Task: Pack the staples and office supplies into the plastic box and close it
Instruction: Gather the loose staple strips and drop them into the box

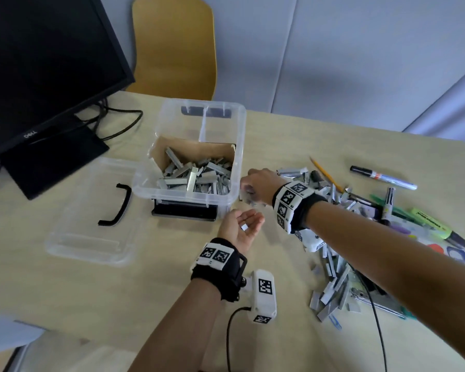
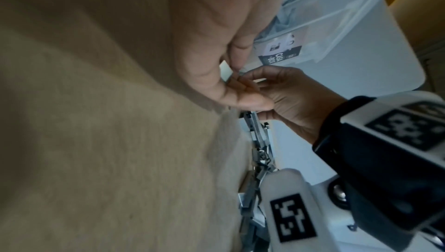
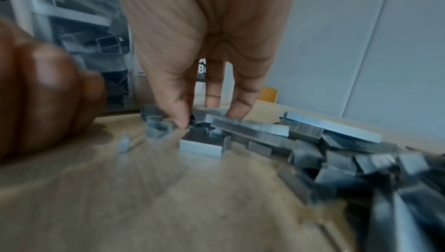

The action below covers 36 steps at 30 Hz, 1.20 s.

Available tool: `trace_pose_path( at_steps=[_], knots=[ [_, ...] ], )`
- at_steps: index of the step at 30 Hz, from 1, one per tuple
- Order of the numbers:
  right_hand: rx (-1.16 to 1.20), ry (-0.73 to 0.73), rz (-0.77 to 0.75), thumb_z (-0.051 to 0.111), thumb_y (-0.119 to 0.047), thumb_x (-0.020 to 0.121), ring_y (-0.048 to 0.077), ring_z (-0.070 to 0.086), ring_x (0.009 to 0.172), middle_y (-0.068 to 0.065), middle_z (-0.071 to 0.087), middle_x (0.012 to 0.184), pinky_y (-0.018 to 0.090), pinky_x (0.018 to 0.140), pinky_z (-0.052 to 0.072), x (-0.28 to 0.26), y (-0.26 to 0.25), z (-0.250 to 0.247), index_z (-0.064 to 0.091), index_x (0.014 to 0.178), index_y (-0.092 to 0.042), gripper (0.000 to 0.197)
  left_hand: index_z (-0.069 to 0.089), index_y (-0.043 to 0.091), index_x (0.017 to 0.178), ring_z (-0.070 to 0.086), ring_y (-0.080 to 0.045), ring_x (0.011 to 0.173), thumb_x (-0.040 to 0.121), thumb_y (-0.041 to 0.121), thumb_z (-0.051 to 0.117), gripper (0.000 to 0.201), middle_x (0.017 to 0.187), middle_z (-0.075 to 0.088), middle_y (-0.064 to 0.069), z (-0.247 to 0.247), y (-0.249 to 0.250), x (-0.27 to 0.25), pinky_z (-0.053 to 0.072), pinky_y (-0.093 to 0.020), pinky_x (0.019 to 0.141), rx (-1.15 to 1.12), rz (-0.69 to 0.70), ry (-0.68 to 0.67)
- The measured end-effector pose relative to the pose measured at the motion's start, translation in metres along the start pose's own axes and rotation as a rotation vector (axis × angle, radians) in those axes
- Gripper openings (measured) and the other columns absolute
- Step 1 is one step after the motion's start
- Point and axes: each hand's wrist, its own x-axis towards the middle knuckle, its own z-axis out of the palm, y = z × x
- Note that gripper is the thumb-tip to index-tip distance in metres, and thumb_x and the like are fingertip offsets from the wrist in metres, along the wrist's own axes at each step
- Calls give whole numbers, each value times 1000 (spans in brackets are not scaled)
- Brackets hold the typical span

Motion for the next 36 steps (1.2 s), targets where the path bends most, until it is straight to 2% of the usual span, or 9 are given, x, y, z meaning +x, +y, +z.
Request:
trace_pose_path(
  at_steps=[5, 10, 15, 18, 21, 24, 28, 33, 36],
  knots=[
    [83, 45, 104, 55, -6, 83, 18, 48, 78, -2, 45, 86, 24, 70, 35, -9, -7, 0, 50, 71, -16, 17, 57, -7, 83, 62, -30, 75, 100, 13, 36, 34, 59, 67, -19, -2, 8, -3, 57, -28, 47, 57, -53, 18],
    [183, 36, 244, 50, 4, 82, 26, 59, 89, 12, 63, 88, 28, 73, 44, -21, 0, 4, 37, 56, -20, 38, 57, -8, 88, 63, -32, 80, 101, 13, 34, 33, 71, 67, -22, -1, 9, -6, 59, -33, 67, 113, -61, 11],
    [366, 114, 307, 57, 2, 81, 30, 60, 94, 20, 65, 95, 37, 88, 48, -38, -1, 4, 60, 82, 6, 5, 55, -10, 92, 62, -34, 83, 102, 14, 32, 34, 88, 61, -26, 0, 10, -4, 48, -40, 85, 150, -73, 13],
    [478, 184, 256, 59, 0, 81, 24, 59, 85, 12, 65, 86, 34, 86, 50, -51, -8, 2, 59, 73, -2, 8, 55, -10, 93, 61, -33, 83, 102, 15, 31, 36, 90, 60, -26, 0, 9, -3, 48, -41, 86, 115, -69, 22],
    [488, 104, 154, 61, -5, 83, 6, 52, 76, -9, 55, 77, 18, 79, 42, -67, -22, 4, 57, 72, -14, 15, 54, -5, 89, 62, -27, 77, 102, 14, 34, 31, 84, 61, -20, 2, 9, -4, 56, -37, 77, 72, -38, 46],
    [472, 167, 139, 59, -4, 85, 4, 53, 75, -3, 60, 86, 10, 74, 39, -63, -17, 5, 65, 90, -6, 8, 55, -5, 83, 63, -25, 69, 101, 14, 35, 33, 76, 62, -19, 2, 10, -2, 58, -29, 56, 90, -44, 53],
    [348, 203, 191, 60, -11, 85, 21, 57, 97, 7, 62, 108, 29, 92, 45, -37, 3, 4, 65, 109, -11, 24, 53, -1, 73, 57, -10, 34, 100, 16, 40, 35, 44, 61, -6, -1, 11, 0, 45, -15, 35, 191, -34, 115],
    [135, 23, 99, 66, -22, 80, 25, 47, 115, 1, 53, 122, 43, 101, 41, -22, 2, 17, 59, 116, -23, 37, 49, 5, 66, 46, -5, 25, 99, 17, 43, 35, 33, 51, 1, -4, 15, 3, 36, -11, 29, 266, -1, 154],
    [94, 15, 125, 64, -23, 82, 27, 42, 119, 1, 49, 129, 41, 101, 40, -21, -2, 19, 56, 122, -20, 41, 49, 4, 66, 45, -5, 25, 98, 17, 44, 35, 33, 51, 1, -9, 20, 5, 33, -10, 30, 222, 47, 190]
  ],
)
